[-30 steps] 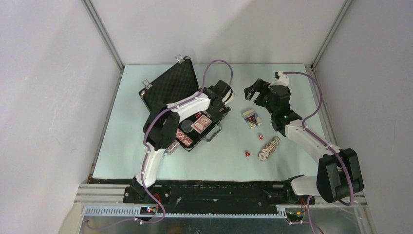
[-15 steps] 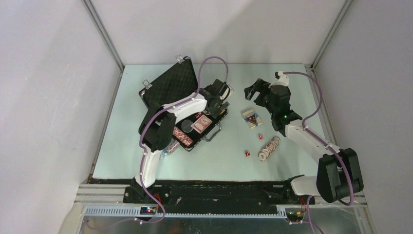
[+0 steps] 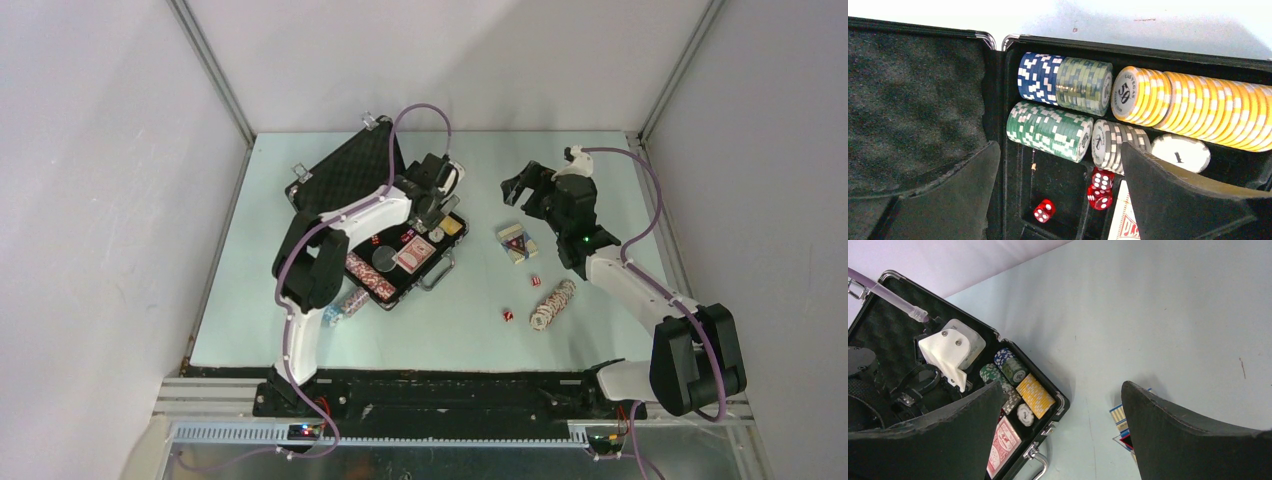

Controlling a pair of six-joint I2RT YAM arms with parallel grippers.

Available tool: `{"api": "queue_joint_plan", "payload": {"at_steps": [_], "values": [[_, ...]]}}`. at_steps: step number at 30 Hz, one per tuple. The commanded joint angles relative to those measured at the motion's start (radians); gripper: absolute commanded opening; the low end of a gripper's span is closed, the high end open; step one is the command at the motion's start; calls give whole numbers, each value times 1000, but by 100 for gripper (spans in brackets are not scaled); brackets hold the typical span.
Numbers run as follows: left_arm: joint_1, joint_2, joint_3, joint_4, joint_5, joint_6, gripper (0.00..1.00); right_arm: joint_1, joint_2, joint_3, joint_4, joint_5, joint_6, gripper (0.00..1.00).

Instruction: Pack up texas hold em set

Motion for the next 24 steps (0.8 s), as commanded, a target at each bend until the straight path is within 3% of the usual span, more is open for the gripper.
{"api": "queue_joint_plan", "payload": {"at_steps": [1,12,19,24], "values": [[-7,-56,-11,12,13,-18,99,-2,4,36,31,-7,-1,91],[-8,-160,-75,32,51,-65,100,-3,4,36,36,-12,-4,91],[-17,-369,-260,92,69,-153,100,5,-4,36,38,-7,-9,91],[-82,-500,-361,23,-92,-301,100,8,-13,36,35,-1,-9,91]]}}
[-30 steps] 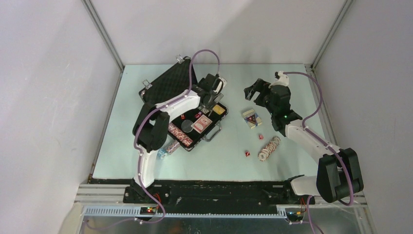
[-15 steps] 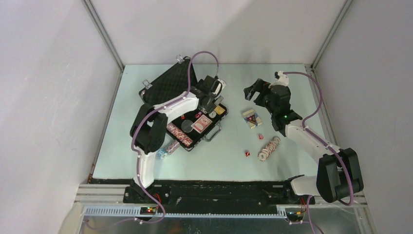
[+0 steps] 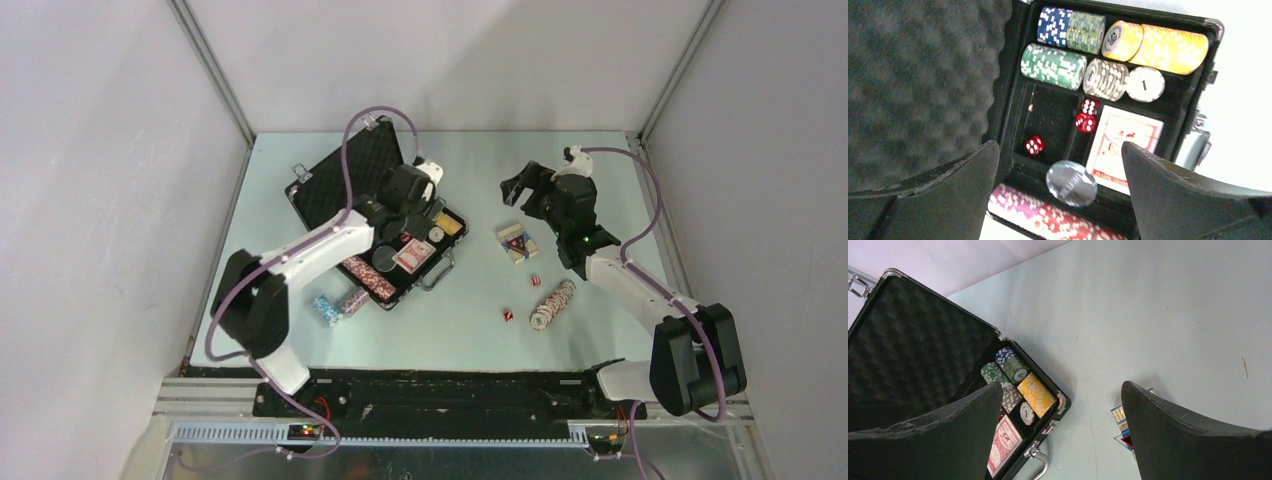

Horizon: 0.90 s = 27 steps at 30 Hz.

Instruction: Pack up texas hold em set

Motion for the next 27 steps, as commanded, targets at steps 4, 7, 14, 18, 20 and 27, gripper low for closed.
{"api": "queue_joint_plan", "payload": {"at_steps": [4,7,14,18,20,27], "values": [[-94,-301,-262,-50,-178,-420,100,6,-29,36,12,17,-13,91],[-93,-435,-389,-55,-102,-513,100,3,-38,36,2,19,-10,91],[-79,-701,-625,-99,-54,-610,90,5,-33,36,-3,14,5,91],[-68,-718,-678,-108,-52,-636,90,4,-41,36,-12,20,8,91],[-50,-701,-692,-112,-59,-628,88,4,-44,36,-15,24,7,91],[2,-663,-752,-65,-44,-607,86,9,-34,36,11,-12,0,91]]}}
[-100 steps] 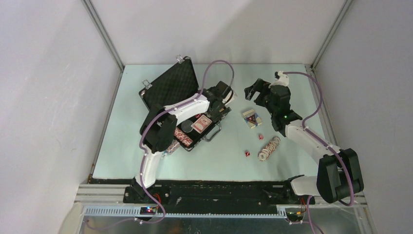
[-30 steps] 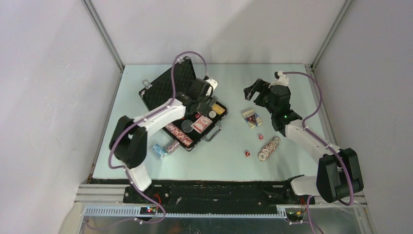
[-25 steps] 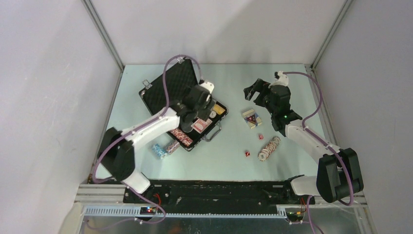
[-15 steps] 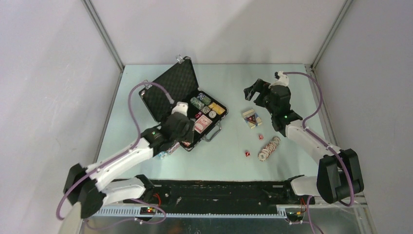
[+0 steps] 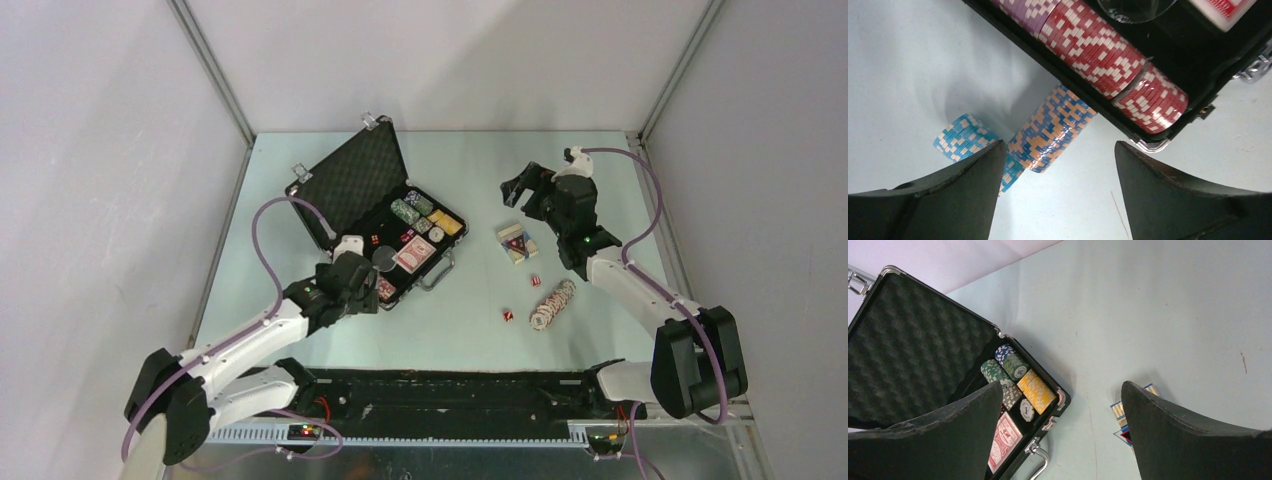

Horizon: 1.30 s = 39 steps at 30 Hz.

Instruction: Pack up texas hold em set

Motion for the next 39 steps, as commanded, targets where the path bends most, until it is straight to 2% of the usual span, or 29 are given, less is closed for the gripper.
{"api": "queue_joint_plan", "payload": {"at_steps": [1,7,11,14,22,24,27,31,34,39], "values": [[14,35,-11,47,-8,-18,86,7,-19,36,36,-19,-4,91],[21,153,8,83,28,0,85,16,-9,36,60,-45,-3,90],[23,218,27,74,43,-4,80,37,5,50,110,-157,-42,88],[36,219,13,86,66,-14,71,66,77,129,83,-328,-102,85],[51,213,14,109,133,-11,48,214,360,437,-143,-521,-218,71],[51,202,21,111,147,-10,40,258,420,505,-200,-512,-228,69],[51,173,35,93,162,-15,21,327,514,594,-273,-496,-229,68],[51,57,45,49,161,-39,3,391,618,718,-371,-465,-243,66],[52,-27,60,-11,126,-72,0,421,673,798,-421,-427,-252,66],[66,-135,105,-68,102,-105,0,454,744,843,-478,-378,-252,66]]}}
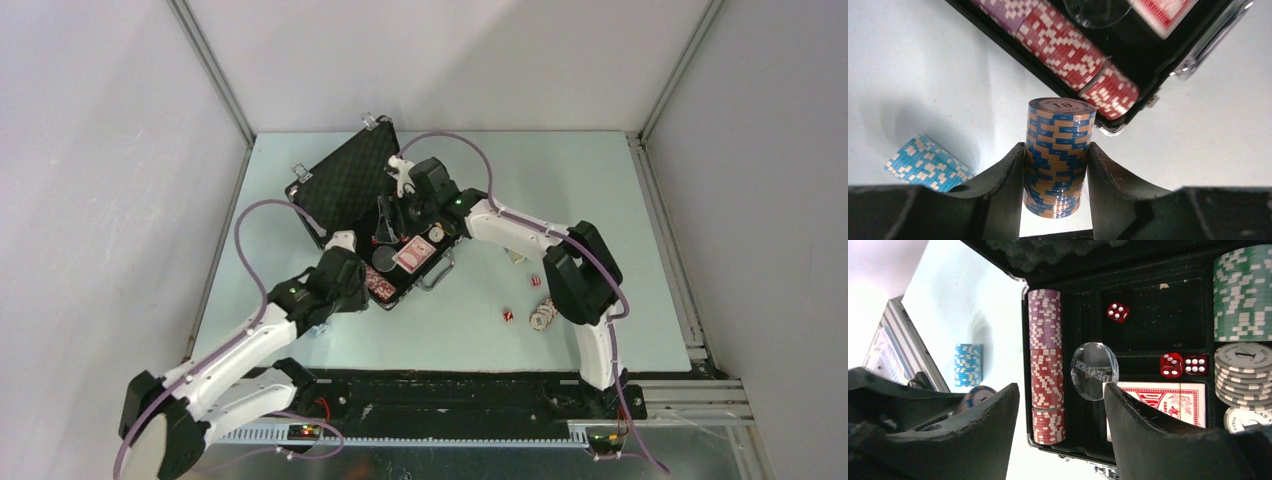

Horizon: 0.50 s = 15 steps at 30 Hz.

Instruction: Pack up texas hold em set

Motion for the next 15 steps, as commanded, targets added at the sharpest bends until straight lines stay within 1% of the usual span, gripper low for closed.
{"api": "queue_joint_plan", "payload": {"at_steps": [1,4,8,12,15], "values": [[21,-74,93,-22,-36,-64,0,19,42,73,-77,67,-16,66],[50,-89,116,-31,-44,-107,0,32,78,102,-102,117,-19,66],[95,-123,119,25,-24,-130,0,46,137,173,-163,180,-21,66],[143,-134,124,67,4,-163,0,49,208,252,-224,184,-12,66],[173,-120,132,83,15,-188,0,49,255,287,-232,161,0,65]]}}
